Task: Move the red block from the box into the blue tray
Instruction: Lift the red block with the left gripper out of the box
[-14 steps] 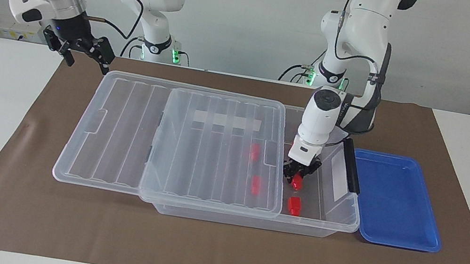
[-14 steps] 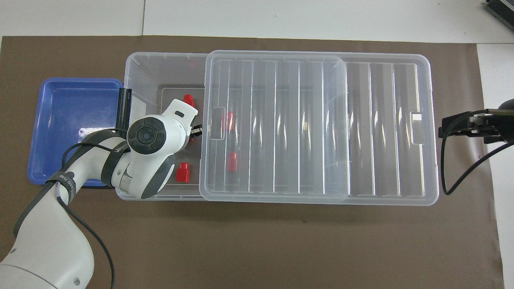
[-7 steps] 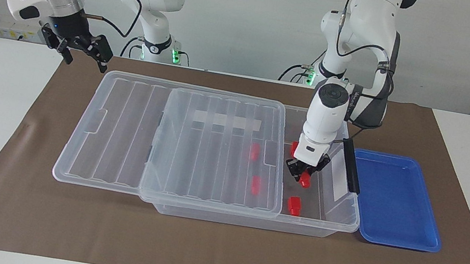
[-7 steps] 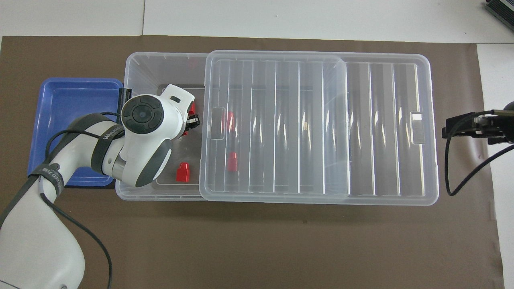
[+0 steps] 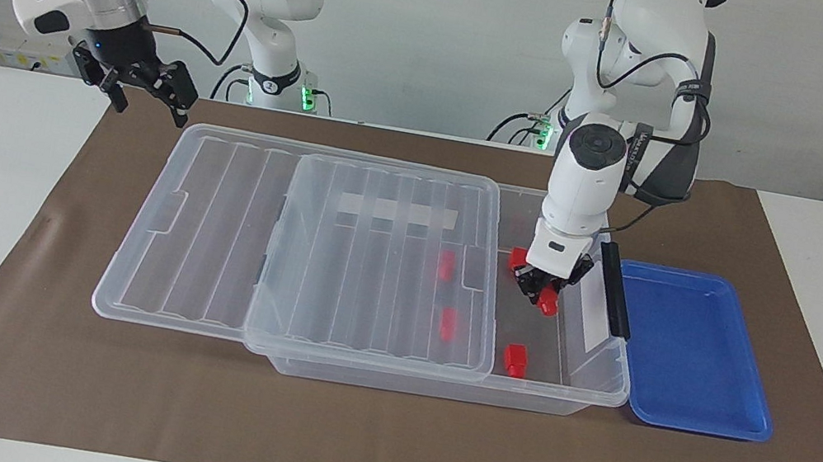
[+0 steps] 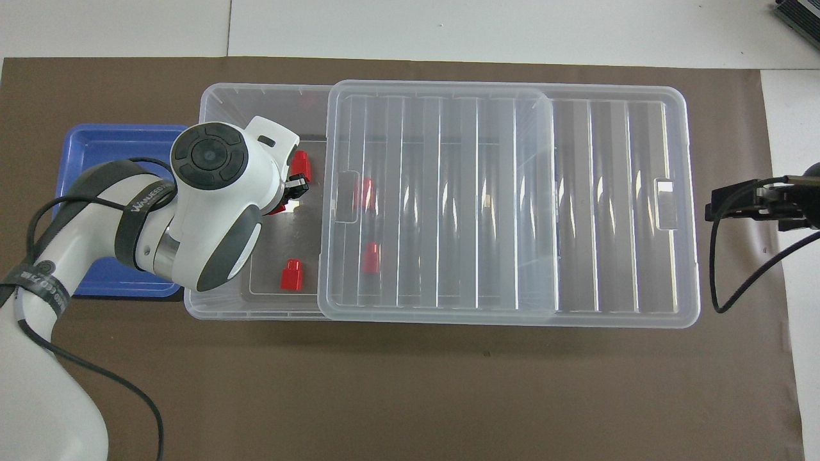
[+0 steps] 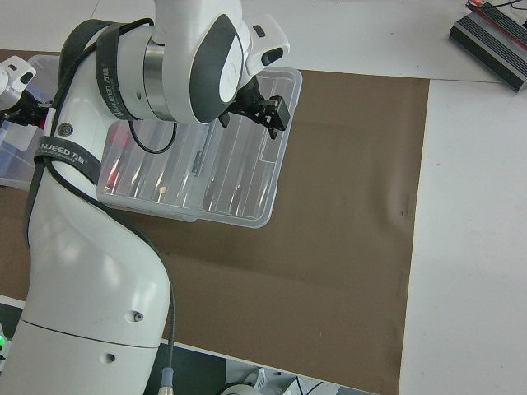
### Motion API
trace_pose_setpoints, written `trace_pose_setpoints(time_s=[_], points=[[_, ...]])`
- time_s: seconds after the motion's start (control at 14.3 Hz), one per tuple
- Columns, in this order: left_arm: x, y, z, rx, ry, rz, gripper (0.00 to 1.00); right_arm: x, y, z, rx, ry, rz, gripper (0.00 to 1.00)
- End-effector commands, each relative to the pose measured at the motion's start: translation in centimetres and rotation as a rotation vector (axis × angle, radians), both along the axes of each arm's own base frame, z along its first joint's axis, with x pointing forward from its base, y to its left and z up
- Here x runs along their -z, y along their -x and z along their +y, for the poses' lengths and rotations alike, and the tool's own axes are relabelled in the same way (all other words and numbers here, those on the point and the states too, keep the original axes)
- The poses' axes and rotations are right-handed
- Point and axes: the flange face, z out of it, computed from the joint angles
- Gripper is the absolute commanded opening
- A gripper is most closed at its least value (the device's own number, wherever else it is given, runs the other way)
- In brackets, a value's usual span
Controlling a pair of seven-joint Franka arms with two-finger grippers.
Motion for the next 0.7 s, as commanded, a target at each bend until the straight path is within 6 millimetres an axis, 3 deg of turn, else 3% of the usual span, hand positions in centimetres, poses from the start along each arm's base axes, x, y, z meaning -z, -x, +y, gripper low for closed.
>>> trace_pose_setpoints(time_s=[0.0,0.42,0.63], points=[[-2.3,-0.2,0.1,0.024,-0.027,0.026,0.0,-0.1,0.8,-0.2,0.019,-0.02,-0.001,1.0],[-5.7,-0.1,1.3,0.047,0.003,0.072,0.0,-0.1,0.8,-0.2,0.019,-0.02,-0.001,1.0],[-7.6,-0.4,3.1,0.057,-0.003,0.104,0.0,-0.1,0.8,-0.2,0.019,-0.02,-0.001,1.0]])
